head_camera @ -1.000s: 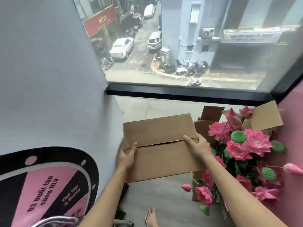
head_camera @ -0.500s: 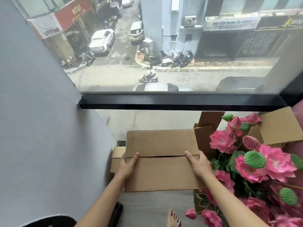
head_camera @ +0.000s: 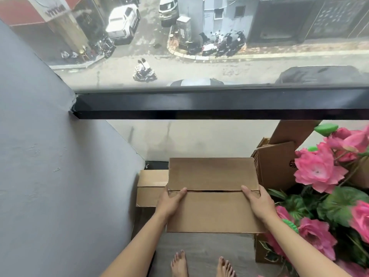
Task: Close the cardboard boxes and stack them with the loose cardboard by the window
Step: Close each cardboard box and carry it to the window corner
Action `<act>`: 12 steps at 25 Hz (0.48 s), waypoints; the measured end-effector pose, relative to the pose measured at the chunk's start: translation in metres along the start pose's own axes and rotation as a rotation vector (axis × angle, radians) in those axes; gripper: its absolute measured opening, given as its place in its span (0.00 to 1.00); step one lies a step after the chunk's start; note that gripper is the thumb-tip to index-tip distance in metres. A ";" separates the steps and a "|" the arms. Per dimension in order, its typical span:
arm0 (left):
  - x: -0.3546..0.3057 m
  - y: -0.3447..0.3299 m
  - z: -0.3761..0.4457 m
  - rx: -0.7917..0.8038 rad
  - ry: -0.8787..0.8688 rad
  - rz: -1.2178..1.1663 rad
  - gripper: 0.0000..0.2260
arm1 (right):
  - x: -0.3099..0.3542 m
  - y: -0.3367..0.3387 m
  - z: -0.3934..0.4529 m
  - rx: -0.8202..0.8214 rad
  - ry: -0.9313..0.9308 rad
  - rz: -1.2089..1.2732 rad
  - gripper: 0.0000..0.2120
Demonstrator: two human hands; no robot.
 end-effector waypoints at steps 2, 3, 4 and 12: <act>0.010 -0.017 0.041 -0.004 0.002 0.029 0.24 | -0.027 -0.022 0.029 0.007 -0.026 -0.004 0.28; 0.017 -0.028 0.062 -0.007 0.006 0.038 0.26 | -0.041 -0.032 0.045 0.003 -0.043 -0.008 0.28; 0.024 -0.040 0.083 -0.013 0.016 0.045 0.29 | -0.057 -0.042 0.061 -0.003 -0.057 -0.013 0.28; 0.081 -0.115 0.219 -0.044 0.103 0.129 0.34 | -0.169 -0.105 0.160 -0.044 -0.131 -0.065 0.26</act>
Point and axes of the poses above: each hand's wrist, its own z-axis towards the middle knuckle, its own y-axis out of the back of the hand, x = y × z, the point moved 6 cm from there along z, towards the middle knuckle, and after that the axes turned 11 degrees about y, right-handed, at the moved point
